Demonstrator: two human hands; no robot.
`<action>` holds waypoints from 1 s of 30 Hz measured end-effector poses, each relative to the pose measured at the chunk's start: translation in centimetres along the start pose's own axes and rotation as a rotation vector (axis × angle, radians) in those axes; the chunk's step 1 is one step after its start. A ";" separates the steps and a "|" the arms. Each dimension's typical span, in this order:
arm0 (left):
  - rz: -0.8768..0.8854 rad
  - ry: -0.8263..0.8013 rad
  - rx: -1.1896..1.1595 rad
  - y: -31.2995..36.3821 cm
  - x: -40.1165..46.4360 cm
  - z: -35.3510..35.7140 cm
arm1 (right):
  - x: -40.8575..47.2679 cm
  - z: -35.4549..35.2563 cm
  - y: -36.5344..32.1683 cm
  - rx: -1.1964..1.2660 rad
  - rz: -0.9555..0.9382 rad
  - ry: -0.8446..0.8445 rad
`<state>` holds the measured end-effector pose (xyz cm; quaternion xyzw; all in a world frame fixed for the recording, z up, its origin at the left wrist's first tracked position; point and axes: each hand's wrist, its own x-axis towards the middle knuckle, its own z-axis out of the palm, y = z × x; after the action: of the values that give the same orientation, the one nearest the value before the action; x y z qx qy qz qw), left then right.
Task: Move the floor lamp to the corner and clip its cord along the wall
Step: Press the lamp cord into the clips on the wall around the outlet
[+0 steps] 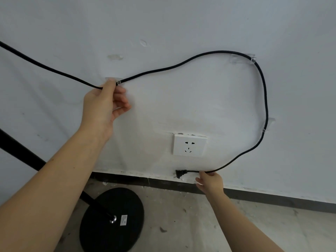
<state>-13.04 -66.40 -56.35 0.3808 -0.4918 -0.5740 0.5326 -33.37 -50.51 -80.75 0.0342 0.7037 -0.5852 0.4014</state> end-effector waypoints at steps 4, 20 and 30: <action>-0.009 -0.002 0.024 0.4 -0.1 0.1 | 0.3 -0.1 -0.6 0.049 0.087 -0.055; -0.144 -0.066 0.006 1.7 -0.7 -0.1 | -0.1 -0.5 -1.0 0.144 0.172 -0.074; -0.068 -0.066 0.039 0.9 -0.4 -0.3 | 0.1 0.0 -0.2 0.237 0.206 -0.052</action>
<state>-12.43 -66.00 -55.57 0.3885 -0.5071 -0.5942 0.4887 -33.57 -50.62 -80.67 0.1384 0.6119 -0.6205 0.4705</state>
